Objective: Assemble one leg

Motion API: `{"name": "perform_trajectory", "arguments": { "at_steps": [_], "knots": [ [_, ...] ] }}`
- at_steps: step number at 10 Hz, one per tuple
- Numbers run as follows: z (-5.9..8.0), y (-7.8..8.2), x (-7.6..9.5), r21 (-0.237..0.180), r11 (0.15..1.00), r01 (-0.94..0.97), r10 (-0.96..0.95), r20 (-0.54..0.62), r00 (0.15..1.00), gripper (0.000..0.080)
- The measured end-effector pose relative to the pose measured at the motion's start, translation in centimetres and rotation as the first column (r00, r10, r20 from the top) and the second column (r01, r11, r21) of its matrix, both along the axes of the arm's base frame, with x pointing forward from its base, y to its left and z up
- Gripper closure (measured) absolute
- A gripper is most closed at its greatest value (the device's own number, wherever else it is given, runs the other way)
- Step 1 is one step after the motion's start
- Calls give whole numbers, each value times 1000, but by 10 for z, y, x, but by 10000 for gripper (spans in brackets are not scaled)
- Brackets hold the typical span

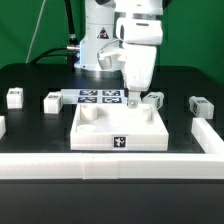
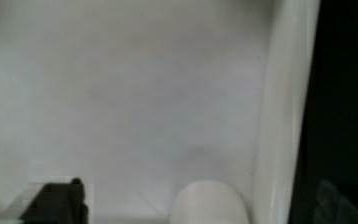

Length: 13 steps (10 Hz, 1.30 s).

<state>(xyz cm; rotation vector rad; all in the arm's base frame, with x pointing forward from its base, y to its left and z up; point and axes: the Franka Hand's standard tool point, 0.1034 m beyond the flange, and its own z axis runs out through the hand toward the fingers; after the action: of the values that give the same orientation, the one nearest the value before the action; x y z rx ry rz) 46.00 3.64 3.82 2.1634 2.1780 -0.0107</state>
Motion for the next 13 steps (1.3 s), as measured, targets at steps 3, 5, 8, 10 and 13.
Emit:
{"name": "perform_trajectory", "arguments": {
  "at_steps": [3,5,8,10,13],
  "knots": [
    [-24,-6,-16,11,1000,12,-12,-36,999,150],
    [-30,-7,-17,14,1000,14,-14,-43,999,150],
    [-30,-6,-15,15,1000,18,-18,-38,999,351],
    [-30,-6,-15,15,1000,18,-17,-39,999,533],
    [-30,-6,-15,15,1000,17,-17,-40,999,741]
  ]
}}
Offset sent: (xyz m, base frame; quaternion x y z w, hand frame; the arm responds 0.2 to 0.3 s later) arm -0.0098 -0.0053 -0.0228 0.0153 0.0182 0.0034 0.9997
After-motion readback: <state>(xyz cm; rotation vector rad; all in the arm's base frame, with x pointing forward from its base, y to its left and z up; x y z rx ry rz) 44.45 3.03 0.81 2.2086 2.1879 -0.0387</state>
